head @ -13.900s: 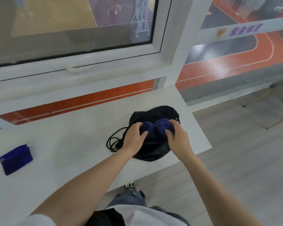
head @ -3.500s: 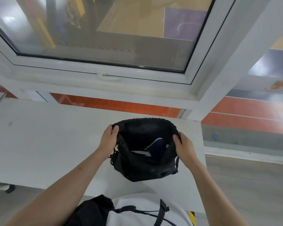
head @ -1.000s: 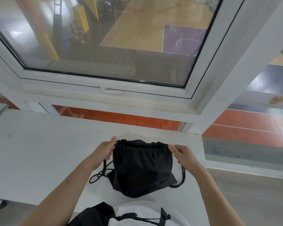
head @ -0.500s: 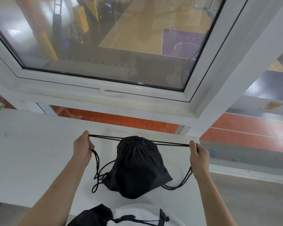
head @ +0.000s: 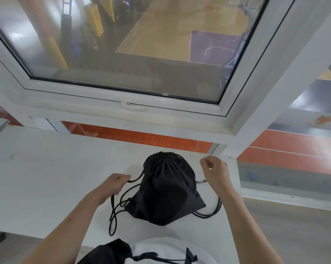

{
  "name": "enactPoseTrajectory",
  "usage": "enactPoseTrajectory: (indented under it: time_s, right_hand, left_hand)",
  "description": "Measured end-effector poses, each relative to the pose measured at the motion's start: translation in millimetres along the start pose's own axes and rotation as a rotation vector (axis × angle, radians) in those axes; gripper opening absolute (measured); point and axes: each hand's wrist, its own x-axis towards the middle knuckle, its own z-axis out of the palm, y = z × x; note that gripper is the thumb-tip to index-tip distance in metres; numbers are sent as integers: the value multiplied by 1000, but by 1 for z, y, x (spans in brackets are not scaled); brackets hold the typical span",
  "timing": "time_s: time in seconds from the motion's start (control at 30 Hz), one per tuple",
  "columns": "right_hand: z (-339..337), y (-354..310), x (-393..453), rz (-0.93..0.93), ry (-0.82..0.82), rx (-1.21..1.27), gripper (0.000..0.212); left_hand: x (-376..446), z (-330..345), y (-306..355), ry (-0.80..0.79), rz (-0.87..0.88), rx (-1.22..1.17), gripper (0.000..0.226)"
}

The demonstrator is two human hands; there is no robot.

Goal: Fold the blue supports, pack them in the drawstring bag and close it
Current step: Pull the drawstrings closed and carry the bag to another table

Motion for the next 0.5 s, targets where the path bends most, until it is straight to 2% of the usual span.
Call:
enactPoseTrajectory:
  time_s: [0.13, 0.23, 0.33, 0.4, 0.5]
  right_hand:
    - [41, -38, 10, -206, -134, -75, 9]
    - [70, -61, 23, -339, -296, -274, 37]
    - [90, -72, 31, -322, -488, -514, 64]
    - [96, -72, 32, -289, -549, -635, 70]
    - [99, -69, 25, -283, -515, -710, 69]
  left_hand:
    - [-14, 5, 6, -123, 84, 71, 47]
    - [-20, 7, 7, -102, 96, 111, 47]
    - [-17, 4, 0, -23, 77, 145, 47]
    - [-15, 2, -5, 29, 81, 205, 46]
    - [-11, 4, -11, 100, 112, 304, 45]
